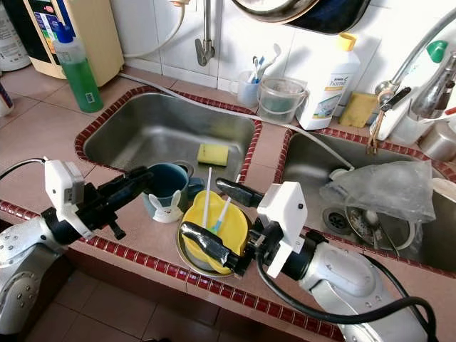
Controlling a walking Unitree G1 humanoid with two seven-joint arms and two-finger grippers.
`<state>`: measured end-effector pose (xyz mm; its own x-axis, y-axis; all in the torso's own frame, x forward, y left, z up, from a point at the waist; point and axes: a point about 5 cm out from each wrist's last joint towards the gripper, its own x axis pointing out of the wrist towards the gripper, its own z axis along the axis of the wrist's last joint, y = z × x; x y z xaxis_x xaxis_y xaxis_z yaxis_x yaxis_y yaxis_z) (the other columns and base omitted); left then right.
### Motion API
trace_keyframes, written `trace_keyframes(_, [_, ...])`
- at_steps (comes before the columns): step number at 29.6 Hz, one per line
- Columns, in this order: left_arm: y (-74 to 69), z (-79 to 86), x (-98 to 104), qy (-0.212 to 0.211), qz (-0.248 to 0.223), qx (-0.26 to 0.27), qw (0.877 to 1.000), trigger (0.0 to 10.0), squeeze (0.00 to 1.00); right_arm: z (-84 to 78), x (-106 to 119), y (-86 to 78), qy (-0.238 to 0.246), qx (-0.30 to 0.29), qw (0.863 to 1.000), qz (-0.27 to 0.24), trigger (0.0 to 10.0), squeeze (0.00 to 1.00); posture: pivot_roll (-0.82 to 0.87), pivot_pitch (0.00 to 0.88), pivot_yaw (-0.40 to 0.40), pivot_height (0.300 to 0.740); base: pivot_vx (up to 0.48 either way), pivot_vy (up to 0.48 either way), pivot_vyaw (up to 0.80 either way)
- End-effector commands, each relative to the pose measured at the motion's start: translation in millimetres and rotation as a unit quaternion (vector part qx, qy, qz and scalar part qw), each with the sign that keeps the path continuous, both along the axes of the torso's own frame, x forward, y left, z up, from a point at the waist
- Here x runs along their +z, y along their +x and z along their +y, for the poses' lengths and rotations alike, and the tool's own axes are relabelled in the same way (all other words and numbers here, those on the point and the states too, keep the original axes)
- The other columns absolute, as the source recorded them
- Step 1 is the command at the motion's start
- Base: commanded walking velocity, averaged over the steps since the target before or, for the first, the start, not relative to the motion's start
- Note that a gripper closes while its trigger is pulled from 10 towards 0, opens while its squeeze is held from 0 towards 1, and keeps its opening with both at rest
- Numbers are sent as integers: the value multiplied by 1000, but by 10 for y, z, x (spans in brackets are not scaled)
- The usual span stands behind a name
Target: Kitchen organization
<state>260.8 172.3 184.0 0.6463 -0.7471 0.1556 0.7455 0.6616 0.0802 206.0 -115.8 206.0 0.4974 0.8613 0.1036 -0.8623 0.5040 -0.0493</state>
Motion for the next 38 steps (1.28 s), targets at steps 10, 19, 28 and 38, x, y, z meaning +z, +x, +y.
trace_keyframes(10, [60, 30, 217, 20, -17, -31, 999, 10000, 0, -15, -14, -40, -4, 4, 1000, 3, 10000, 0, -91, 83, -16, 740, 0, 0, 0])
trace_keyframes(19, [177, 93, 437, 32, -47, -33, 998, 10000, 0, -5, -37, -36, -1, 3, 1000, 5, 10000, 0, -91, 78, -10, 740, 0, 0, 0])
trace_keyframes(28, [276, 116, 631, 39, -71, -41, 996, 10000, 0, -3, -49, -36, -1, 0, 1000, 7, 10000, 0, -95, 78, -3, 740, 0, 0, 0])
trace_keyframes(38, [355, 177, 787, 54, -91, -46, 993, 10000, 0, -18, -54, -30, -1, -4, 1000, 7, 10000, 0, -97, 82, -4, 740, 0, 0, 0])
